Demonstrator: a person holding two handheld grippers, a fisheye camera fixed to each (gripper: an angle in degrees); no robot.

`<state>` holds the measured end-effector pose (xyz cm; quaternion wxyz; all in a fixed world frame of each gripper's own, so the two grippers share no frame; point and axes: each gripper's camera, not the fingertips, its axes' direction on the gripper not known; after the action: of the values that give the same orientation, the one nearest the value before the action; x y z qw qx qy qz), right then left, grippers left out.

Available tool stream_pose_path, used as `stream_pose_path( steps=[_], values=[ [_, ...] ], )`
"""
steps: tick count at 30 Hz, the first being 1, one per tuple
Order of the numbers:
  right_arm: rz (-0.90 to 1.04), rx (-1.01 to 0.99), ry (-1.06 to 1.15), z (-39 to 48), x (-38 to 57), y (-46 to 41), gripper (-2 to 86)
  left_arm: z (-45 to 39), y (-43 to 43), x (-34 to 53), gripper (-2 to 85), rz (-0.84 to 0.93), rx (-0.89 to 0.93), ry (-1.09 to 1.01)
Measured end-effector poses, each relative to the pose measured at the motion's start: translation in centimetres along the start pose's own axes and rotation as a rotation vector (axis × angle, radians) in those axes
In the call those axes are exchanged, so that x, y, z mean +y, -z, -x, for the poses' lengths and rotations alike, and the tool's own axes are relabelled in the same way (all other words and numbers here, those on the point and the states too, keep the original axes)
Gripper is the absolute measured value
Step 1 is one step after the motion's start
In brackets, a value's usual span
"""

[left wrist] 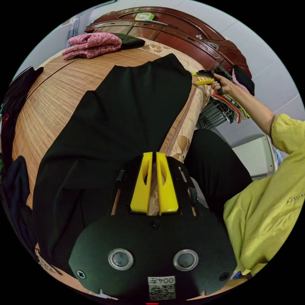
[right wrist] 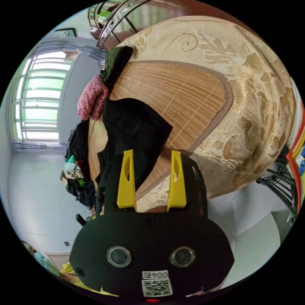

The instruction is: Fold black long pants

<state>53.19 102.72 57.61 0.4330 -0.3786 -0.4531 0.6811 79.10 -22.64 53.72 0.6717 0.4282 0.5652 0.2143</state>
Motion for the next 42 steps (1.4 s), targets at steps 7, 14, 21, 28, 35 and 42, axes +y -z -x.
stream_pose_path(
  steps=[7,14,21,28,35,42],
  values=[
    [0.002,-0.074,-0.040,-0.8,-0.7,-3.6,14.0,-0.7,3.7,2.0,0.3,-0.099,-0.124,0.020],
    [-0.023,-0.068,-0.064,-1.9,0.0,-7.1,5.7,1.9,1.8,1.6,0.1,-0.058,-0.222,0.156],
    [-0.127,0.085,-0.037,-1.8,1.4,-8.1,3.9,0.3,0.0,2.4,0.1,-0.042,-0.284,0.130],
    [-0.145,0.164,-0.045,-2.5,2.6,-9.5,4.6,-2.3,-0.5,3.3,0.1,-0.039,-0.290,0.105],
    [-0.271,0.363,0.129,4.5,7.4,-11.8,4.0,-3.3,2.5,7.2,0.1,-0.057,-0.302,0.164],
    [-0.022,0.338,0.515,15.1,14.3,-23.4,6.4,-3.1,8.9,17.6,0.3,-0.162,-0.329,0.343]
  ],
)
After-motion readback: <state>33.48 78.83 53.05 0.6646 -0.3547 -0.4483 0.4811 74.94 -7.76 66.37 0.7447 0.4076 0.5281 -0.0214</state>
